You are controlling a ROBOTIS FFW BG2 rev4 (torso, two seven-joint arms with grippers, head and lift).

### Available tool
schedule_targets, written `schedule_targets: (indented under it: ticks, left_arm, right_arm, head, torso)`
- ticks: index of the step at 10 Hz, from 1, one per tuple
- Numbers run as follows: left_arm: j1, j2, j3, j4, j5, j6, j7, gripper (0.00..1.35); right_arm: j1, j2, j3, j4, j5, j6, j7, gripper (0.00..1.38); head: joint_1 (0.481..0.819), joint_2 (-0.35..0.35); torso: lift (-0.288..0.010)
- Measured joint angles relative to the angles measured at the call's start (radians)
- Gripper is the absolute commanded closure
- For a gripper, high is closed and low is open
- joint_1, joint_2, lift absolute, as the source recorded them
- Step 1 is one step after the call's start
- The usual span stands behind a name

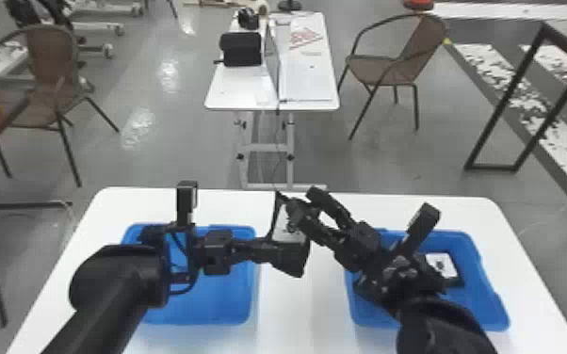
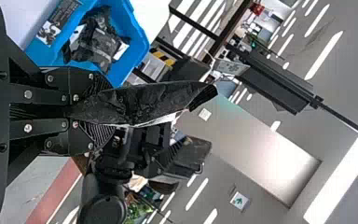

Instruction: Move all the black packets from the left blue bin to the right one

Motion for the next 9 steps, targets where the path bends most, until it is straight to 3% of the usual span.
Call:
schedule_targets:
  ticks: [2, 8, 9]
  left_arm:
    - [-0.004, -0.007, -0.01, 0.0, 0.006, 0.004, 0.001, 1.16]
    - [-0.002, -0.006, 0.028, 0.0, 0.037, -0.013, 0.048, 1.13]
    - [0.003, -0.005, 0.031, 0.0, 0.074, -0.026, 0.087, 0.76]
  right_arm:
    - [-0.025, 0.001, 0.001, 0.032, 0.023, -0.001, 0.0, 1.27]
    - [-0.015, 0.008, 0.003, 0.055, -0.023, -0.01, 0.032, 1.28]
    - [-0.013, 0.008, 0.001, 0.059, -0.054, -0.019, 0.031, 1.28]
  head:
    - [0.695, -0.014]
    - [0.695, -0.005]
    - [0.695, -0.006]
  torso:
    - [0.0]
    - [0.0]
    - [0.0]
